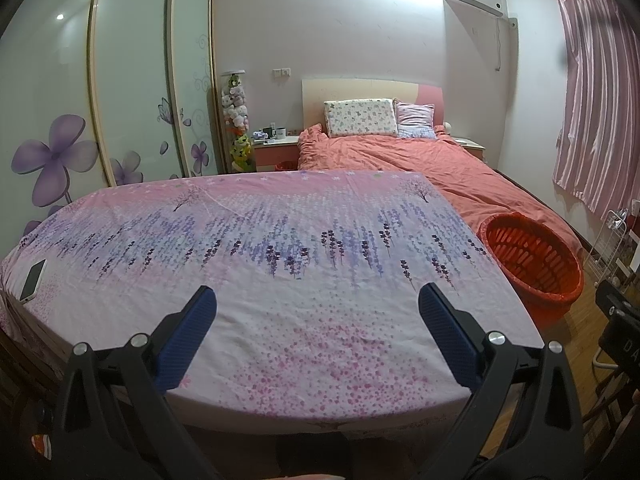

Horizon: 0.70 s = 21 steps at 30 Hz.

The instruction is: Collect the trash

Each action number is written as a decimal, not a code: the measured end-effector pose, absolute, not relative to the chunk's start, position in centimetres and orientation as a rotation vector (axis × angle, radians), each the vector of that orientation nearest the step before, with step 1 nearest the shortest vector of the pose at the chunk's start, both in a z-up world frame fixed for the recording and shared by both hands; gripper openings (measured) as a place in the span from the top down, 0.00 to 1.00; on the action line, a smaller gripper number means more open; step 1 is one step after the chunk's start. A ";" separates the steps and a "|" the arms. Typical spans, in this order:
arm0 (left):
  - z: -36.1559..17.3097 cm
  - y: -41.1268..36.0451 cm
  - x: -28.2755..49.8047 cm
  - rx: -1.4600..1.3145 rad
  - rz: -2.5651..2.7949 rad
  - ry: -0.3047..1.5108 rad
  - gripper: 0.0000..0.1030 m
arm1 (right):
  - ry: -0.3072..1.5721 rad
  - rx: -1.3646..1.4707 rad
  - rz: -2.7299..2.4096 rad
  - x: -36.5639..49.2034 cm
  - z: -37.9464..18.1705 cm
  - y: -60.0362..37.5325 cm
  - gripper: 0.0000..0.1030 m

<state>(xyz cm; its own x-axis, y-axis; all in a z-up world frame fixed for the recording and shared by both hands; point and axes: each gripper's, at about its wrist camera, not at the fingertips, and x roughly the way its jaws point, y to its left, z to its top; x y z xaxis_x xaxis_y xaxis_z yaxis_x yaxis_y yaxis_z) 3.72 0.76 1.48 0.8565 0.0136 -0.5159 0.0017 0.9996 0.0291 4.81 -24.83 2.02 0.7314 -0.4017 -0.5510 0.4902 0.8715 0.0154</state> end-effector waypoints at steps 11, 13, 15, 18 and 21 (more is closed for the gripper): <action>1.5 0.7 3.7 0.029 0.007 0.544 0.04 | 0.567 0.164 -0.493 4.9 2.0 -24.8 0.02; 1.5 0.7 3.7 0.029 0.006 0.544 0.04 | 0.568 0.165 -0.493 4.9 2.0 -24.8 0.02; 1.5 0.6 3.7 0.029 0.007 0.544 0.04 | 0.568 0.164 -0.492 4.9 2.0 -24.9 0.02; 1.5 0.6 3.7 0.029 0.007 0.544 0.04 | 0.569 0.164 -0.492 4.9 2.0 -24.9 0.02; 1.5 0.6 3.7 0.029 0.007 0.544 0.04 | 0.569 0.165 -0.492 4.9 2.0 -24.8 0.02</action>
